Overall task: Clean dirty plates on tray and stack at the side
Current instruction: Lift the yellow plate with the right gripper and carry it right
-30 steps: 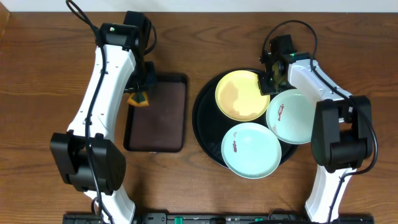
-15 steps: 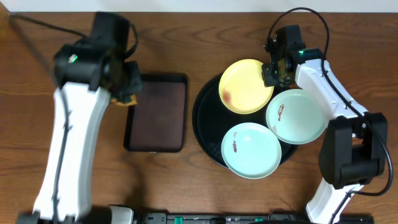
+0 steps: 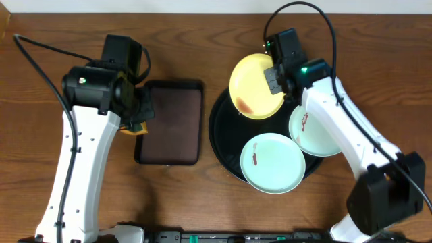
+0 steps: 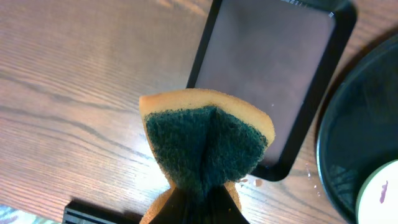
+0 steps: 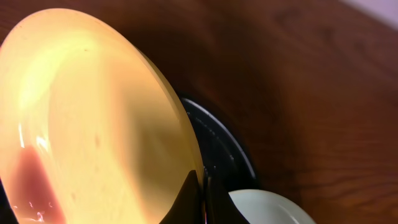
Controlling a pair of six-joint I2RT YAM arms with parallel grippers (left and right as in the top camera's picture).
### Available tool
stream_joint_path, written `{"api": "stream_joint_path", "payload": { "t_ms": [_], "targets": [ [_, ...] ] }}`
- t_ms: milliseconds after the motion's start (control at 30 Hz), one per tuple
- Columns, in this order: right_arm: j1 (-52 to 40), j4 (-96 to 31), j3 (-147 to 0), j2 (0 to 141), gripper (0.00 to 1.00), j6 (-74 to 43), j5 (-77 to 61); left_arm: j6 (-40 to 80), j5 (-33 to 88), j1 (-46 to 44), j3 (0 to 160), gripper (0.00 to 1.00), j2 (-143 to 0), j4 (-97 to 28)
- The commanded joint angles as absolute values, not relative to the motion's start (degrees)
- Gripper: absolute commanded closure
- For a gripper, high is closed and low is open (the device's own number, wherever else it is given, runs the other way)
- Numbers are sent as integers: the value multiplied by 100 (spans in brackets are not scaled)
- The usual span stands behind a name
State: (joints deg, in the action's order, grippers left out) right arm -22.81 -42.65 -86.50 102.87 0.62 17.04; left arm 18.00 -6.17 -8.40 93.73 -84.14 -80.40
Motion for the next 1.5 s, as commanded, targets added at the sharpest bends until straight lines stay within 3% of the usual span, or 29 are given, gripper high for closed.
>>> {"api": "stream_joint_path", "payload": {
  "t_ms": [0, 300, 633, 1167, 1467],
  "targets": [
    [-2790, -4335, -8731, 9883, 99, 8, 2884, 1835, -692, -816, 9131, 92, -8423, -7907],
    [-4053, -4543, -8729, 9826, 99, -421, 5531, 1835, -694, -814, 9011, 91, -8423, -7684],
    [-5273, -4644, -8724, 9843, 99, -910, 7494, 1835, -692, -814, 9011, 88, -8423, -7682],
    [-5459, -4720, -8685, 9867, 99, -1332, 7946, 1879, -692, -814, 9011, 89, -8423, -7684],
    [-5352, -4853, -8650, 9870, 99, -1767, 7548, 1879, -692, -816, 9011, 89, -8423, -7682]
  ]
}}
